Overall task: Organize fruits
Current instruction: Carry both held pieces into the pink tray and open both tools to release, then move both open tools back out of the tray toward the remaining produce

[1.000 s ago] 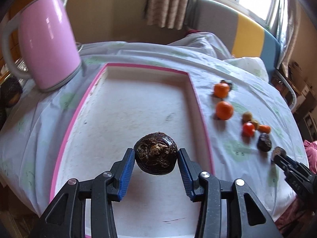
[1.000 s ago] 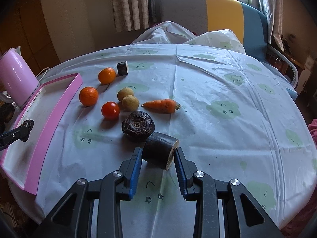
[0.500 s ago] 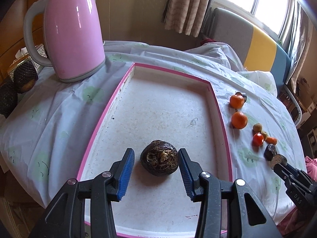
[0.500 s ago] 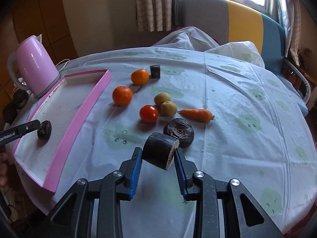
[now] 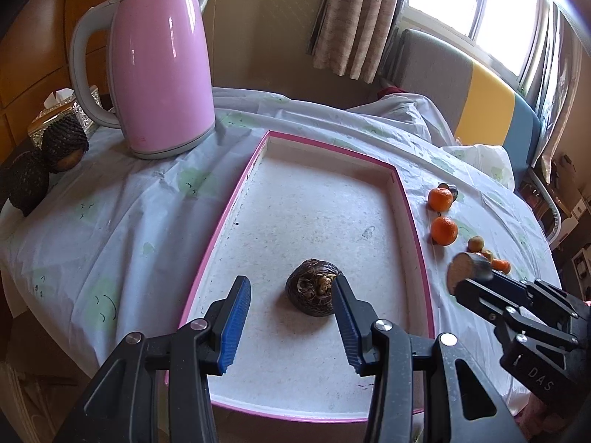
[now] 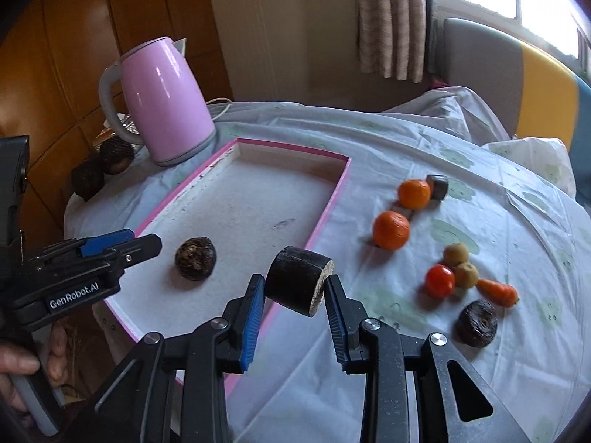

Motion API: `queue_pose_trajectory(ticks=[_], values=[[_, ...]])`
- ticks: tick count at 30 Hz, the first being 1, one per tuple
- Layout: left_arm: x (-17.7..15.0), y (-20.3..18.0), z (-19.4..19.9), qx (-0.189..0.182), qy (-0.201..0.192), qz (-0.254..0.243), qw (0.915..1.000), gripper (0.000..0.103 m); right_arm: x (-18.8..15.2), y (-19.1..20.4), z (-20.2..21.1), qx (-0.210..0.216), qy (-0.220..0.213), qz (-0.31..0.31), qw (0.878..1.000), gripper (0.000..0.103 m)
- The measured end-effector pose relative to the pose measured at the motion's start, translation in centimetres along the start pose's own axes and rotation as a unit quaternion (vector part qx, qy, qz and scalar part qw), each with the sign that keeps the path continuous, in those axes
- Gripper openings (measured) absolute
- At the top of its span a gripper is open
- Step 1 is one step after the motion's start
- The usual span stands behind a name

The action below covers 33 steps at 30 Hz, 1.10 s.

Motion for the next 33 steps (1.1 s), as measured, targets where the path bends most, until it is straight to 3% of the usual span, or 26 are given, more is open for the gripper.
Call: queue_pose_trajectory(ticks=[8,21,29,33], values=[[-0.2,0.8,0.0,-0.001,0.000,0.011,0.9999,0.046,1.1,3.0,-2.2,0.017,0.019,0.030,0.999,0.033],[-0.1,1.9,0.0,0.004,-0.004,0.021,0.9998,0.046,2.5,3.7,-5.6,0.007,0.037,0.024,0.999,0.036],[-0.2,1.5,0.4,0.006,-0.008,0.014,0.9998,0.046,1.7,3.5,-5.3,0.004,0.036,0.014,0.999,0.036],[-0.2,1.0,0.7,0.005,-0.010,0.008,0.9999,0.046,1.5,3.3,-4.4,-0.009,0.024,0.015,1.000,0.044]])
Point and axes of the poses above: each gripper's, at about its wrist camera, not at the fingertips, and z roughly against the way its jaws point, y to its left, x to its top, the point moved 9 cm from there along -z, roughly the way its jaws point, and after that the axes turned 6 degrees about y, right-handed, at the moved point
